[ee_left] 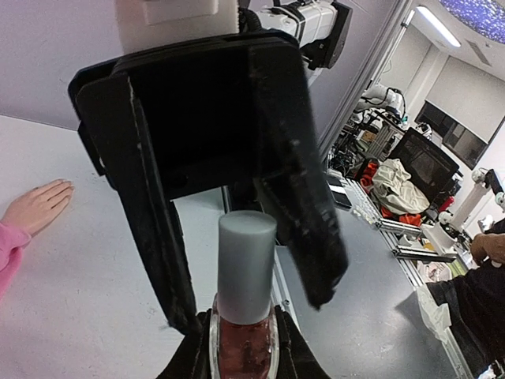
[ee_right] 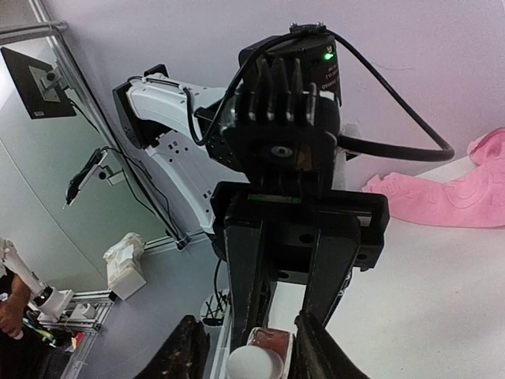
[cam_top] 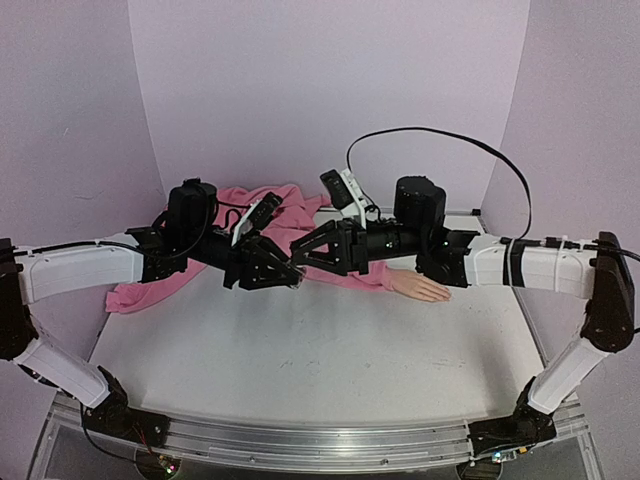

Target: Paint the nails

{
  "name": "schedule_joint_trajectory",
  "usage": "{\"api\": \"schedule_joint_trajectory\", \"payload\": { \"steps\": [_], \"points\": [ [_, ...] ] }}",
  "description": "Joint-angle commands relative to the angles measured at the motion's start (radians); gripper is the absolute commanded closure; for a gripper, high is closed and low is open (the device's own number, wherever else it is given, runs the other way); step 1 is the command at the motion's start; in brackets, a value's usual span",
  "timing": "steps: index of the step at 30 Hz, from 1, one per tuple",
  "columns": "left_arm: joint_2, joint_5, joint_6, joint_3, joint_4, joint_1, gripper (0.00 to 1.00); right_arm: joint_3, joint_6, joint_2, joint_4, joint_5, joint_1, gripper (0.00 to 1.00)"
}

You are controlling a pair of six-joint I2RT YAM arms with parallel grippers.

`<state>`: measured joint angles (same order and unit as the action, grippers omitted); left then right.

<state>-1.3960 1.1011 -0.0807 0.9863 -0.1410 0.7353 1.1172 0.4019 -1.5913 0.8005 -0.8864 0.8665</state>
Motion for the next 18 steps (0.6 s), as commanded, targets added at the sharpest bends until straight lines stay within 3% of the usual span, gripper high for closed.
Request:
{"api": "schedule_joint_trajectory", "payload": {
  "steps": [1, 7, 13, 14, 16, 18],
  "points": [
    [0.008, 0.049, -0.007, 0.043, -0.061, 0.007, 1.00, 0.040, 0.068, -0.030, 0.156, -0.073, 0.000, 0.69],
    [0.013, 0.050, -0.005, 0.042, -0.060, 0.009, 1.00, 0.024, 0.119, -0.053, 0.225, -0.065, 0.000, 0.83],
    [0.015, 0.044, -0.002, 0.040, -0.060, 0.010, 1.00, -0.001, 0.151, -0.053, 0.268, -0.037, 0.003, 0.80],
    [0.015, 0.041, -0.002, 0.041, -0.060, 0.010, 1.00, -0.004, 0.152, -0.051, 0.270, -0.029, 0.002, 0.82],
    [0.020, 0.016, 0.000, 0.037, -0.063, 0.010, 1.00, -0.013, 0.156, -0.047, 0.273, -0.004, 0.006, 0.97],
    [0.039, -0.066, 0.009, 0.025, -0.062, 0.009, 1.00, -0.025, 0.161, -0.045, 0.273, 0.037, 0.013, 1.00]
  ]
}}
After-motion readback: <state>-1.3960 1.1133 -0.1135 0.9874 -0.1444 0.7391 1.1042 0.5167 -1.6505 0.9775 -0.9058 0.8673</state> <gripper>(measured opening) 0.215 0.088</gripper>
